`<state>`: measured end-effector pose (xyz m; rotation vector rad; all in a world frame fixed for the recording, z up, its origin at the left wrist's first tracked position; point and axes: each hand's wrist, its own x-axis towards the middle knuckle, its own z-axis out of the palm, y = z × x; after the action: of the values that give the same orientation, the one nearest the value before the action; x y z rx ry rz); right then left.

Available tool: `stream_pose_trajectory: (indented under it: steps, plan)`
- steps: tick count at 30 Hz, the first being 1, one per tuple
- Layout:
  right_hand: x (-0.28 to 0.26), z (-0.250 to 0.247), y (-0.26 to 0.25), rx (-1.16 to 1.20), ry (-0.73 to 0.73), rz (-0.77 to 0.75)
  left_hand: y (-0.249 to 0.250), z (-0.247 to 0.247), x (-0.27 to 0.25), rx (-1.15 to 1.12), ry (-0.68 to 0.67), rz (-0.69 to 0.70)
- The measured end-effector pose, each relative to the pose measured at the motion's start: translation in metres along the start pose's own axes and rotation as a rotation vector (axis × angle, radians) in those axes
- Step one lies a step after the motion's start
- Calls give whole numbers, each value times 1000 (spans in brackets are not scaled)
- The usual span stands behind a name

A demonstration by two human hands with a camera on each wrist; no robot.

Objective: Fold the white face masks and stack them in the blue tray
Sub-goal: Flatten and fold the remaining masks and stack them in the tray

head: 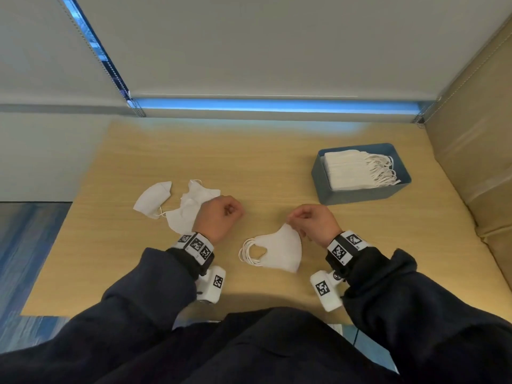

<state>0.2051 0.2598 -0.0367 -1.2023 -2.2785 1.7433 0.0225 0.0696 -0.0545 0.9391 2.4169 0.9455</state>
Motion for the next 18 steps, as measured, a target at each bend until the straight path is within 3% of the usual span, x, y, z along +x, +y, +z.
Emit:
stream_pose_trajectory:
  steps: [3, 8, 11, 14, 18]
  plan:
    - [14, 16, -37, 95, -43, 2, -43, -47, -4, 133, 111, -109]
    - [51, 87, -83, 43, -197, 39, -90, -75, -38, 342, -26, -188]
    - [71, 136, -99, -123, -235, 112, -105, -78, -54, 378, -63, -126]
    - [84, 170, -105, -522, -182, 32, -113, -81, -57, 441, -93, -12]
    - [91, 194, -100, -731, -178, -68, -123, -85, -61, 480, -66, 157]
